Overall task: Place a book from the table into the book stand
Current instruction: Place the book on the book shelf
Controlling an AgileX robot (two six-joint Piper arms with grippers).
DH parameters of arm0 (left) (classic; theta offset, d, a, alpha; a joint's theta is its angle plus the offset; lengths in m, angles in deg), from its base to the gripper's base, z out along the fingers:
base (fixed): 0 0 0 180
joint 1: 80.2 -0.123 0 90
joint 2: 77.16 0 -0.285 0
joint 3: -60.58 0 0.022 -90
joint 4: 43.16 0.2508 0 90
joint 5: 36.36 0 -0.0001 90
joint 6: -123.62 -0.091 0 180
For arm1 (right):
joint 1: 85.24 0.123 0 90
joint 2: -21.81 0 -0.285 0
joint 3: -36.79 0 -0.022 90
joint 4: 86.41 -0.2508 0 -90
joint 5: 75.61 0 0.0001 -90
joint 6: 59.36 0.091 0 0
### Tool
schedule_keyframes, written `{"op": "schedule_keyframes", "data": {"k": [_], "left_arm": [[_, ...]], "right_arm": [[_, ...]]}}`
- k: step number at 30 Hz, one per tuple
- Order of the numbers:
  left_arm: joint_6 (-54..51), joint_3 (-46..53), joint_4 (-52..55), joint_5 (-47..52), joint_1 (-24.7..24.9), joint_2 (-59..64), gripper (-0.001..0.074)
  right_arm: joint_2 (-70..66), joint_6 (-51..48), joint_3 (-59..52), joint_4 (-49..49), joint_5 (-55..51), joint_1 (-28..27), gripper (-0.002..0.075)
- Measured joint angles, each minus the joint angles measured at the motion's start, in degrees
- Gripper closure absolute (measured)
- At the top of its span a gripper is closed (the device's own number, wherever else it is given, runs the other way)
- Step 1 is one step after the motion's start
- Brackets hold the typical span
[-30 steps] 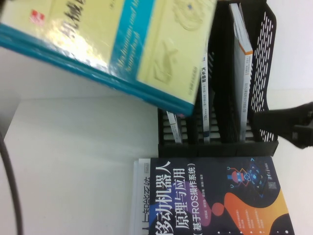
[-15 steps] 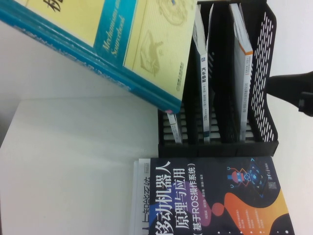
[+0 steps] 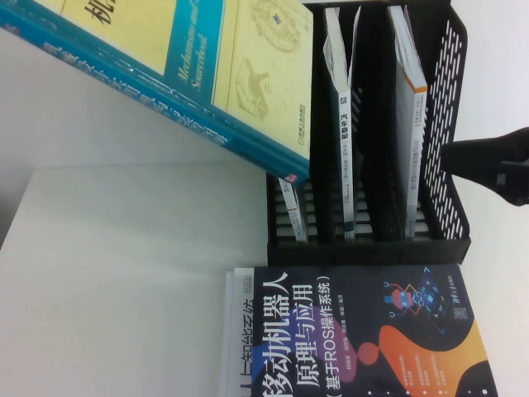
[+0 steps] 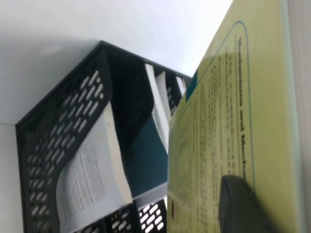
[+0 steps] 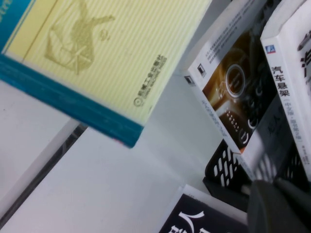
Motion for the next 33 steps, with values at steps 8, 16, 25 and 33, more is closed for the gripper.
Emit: {"op": "schedule_keyframes", "data": {"k": [8,16,25,33], "left_arm": [[2.77,0.00,0.60,-4.13,1.12,2.05,0.0537],[4.54,0.00,9.48,-9.98,10.86,3.28,0.0537],[6.98,-0.12,16.82,-9.40,12.59,6.04,0.0541],[6.09,-0.85,21.29,-7.06,12.59,6.74,0.0541]], "right_arm": [[0.00,0.68,0.00,5.13,-1.36,0.00,0.0729],[2.35,12.42,0.00,25.85,-2.41,-1.22,0.0729],[9.24,26.75,0.00,46.58,-8.23,-1.26,0.0729],[10.95,34.83,0.00,53.54,-9.15,-1.26,0.0729]]}}
